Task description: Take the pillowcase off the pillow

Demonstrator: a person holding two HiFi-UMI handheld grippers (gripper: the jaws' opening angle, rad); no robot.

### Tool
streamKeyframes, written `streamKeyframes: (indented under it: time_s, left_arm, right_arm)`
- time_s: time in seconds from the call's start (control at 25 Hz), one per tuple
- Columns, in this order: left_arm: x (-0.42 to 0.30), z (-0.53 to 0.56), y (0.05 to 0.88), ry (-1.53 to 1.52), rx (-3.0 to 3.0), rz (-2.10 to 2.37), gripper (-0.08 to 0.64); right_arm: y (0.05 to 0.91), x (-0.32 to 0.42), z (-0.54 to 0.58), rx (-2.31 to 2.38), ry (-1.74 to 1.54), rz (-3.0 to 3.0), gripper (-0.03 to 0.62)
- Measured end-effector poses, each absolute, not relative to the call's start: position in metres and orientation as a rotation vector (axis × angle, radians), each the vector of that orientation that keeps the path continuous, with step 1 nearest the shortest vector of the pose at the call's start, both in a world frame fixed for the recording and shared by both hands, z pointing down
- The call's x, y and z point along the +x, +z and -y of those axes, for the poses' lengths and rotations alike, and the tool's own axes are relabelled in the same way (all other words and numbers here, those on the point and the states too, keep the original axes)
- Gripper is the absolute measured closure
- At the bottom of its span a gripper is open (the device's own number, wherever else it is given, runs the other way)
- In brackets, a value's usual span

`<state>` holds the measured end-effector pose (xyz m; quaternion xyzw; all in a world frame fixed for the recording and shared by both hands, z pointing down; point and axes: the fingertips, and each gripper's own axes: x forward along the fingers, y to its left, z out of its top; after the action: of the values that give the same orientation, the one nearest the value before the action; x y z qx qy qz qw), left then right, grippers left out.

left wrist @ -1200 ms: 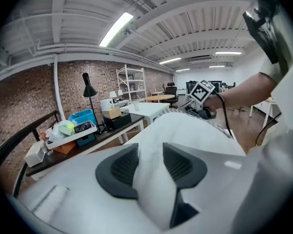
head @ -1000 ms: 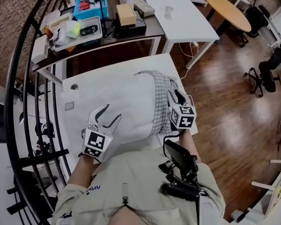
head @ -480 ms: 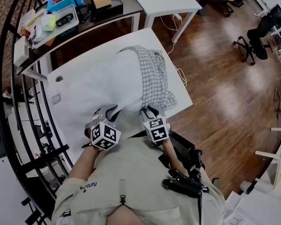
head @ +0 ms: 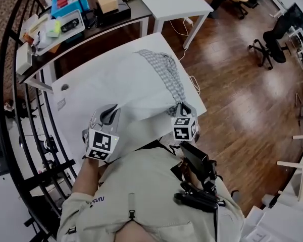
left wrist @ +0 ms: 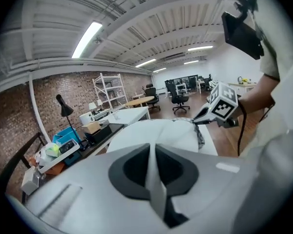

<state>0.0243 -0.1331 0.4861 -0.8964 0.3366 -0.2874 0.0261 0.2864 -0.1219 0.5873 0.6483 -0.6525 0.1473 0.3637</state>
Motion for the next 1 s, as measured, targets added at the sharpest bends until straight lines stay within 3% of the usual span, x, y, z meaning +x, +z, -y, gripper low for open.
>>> streamKeyframes:
  time_s: [0.2,0.36,0.56,0.76,1.0]
  left_arm:
    - [0.016,0.129,0.487,-0.904,-2.778,-1.012,0.548]
    - [0.038,0.095,0.548,-1.054,-2.928,-0.863,0.536]
    - [0.051,0.069,0.537,-1.016,-3.021,-0.757,0.383]
    - [0.033,0.128,0.484,-0.792,-2.927,-1.007,0.374]
    - [0.012,0.210,0.525,-1.040,-2.767,-1.163,0.240]
  right_arm:
    - [0.626,0.367,0.142,1.744,0.474,1.493,0.588]
    - [0.672,0.369,0.142,1.651,0.607,1.471,0.585]
    - [0.634,0.347,0.145,1.757,0.645,1.651,0.480]
    - [0.549,0.305,0.197,1.776,0.442,1.969,0.462]
    - [0.518,0.246,0.278,1.517,0.299,2.154,0.416]
